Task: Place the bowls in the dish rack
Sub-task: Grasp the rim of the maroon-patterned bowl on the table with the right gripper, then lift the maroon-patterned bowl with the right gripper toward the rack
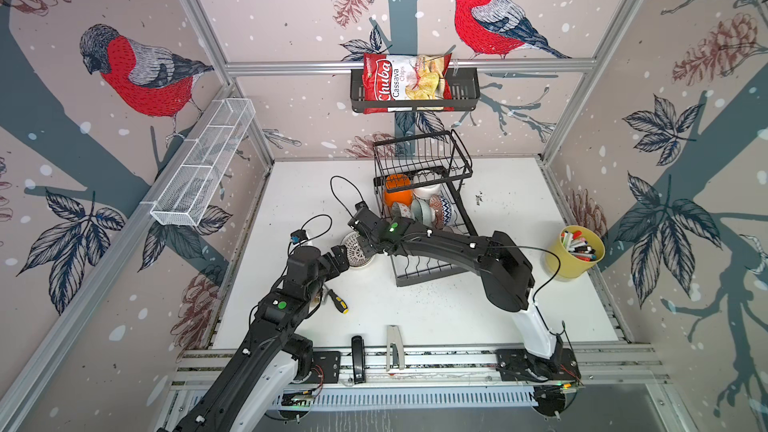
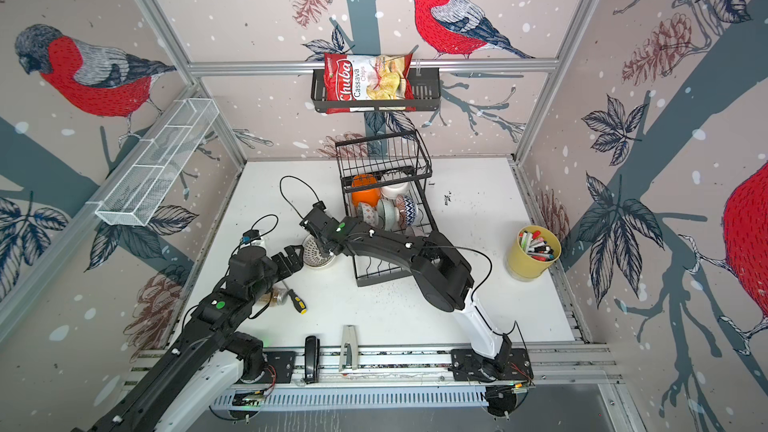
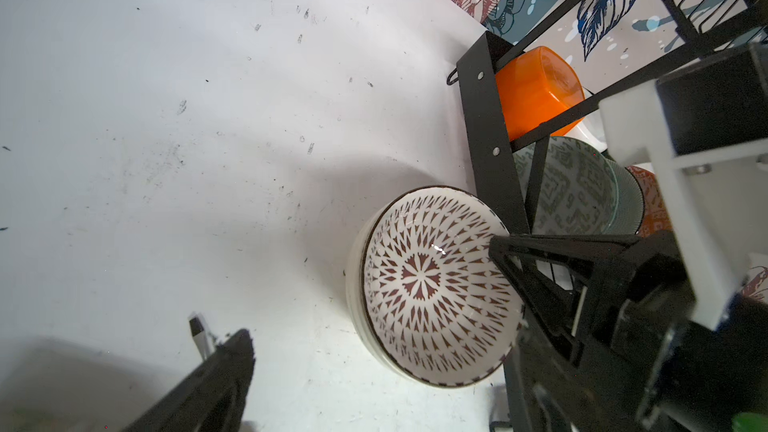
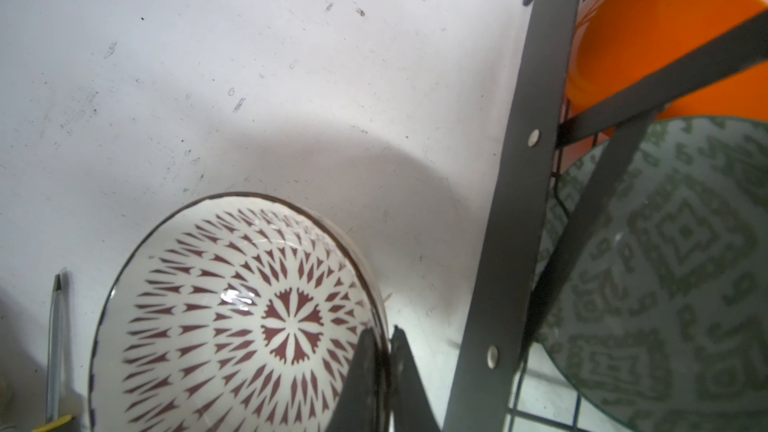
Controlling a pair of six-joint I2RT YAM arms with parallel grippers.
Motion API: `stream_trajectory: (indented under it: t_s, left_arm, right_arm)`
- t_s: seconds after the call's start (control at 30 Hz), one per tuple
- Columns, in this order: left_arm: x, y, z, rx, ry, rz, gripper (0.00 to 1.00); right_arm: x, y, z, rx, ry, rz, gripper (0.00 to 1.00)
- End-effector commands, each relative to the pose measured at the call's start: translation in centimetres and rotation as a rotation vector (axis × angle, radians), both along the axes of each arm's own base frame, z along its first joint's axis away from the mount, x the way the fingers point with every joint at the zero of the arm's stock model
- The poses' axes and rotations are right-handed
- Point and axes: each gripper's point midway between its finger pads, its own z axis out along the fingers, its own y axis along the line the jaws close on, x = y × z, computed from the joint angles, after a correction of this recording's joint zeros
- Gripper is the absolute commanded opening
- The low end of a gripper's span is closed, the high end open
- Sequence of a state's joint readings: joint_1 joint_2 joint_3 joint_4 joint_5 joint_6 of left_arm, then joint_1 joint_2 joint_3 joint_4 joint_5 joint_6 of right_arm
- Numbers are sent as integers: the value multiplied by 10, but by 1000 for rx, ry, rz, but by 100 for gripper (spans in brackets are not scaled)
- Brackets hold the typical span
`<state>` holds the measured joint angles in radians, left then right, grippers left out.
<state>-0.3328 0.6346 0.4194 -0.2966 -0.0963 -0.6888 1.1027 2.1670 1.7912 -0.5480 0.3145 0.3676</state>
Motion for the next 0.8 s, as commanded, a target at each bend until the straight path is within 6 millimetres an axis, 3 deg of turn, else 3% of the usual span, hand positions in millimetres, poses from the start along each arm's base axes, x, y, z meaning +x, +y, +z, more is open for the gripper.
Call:
stream_trajectory:
  t_s: [0.0, 0.27, 0.53, 0.77]
  left_arm:
    - [4, -3, 7, -6, -34, -12, 96]
    - [4, -2, 9, -8, -40, -9, 96]
    - [2, 1, 15, -12, -61, 6, 97]
    - [1, -1, 19, -21, -79, -6, 97]
  right_arm:
    - [3, -2, 2, -12, -9, -8, 0]
    - [5, 0, 18, 12, -49, -9, 0]
    - [5, 4, 49, 70, -99, -1, 0]
    - [8, -10, 75, 75, -166, -35, 0]
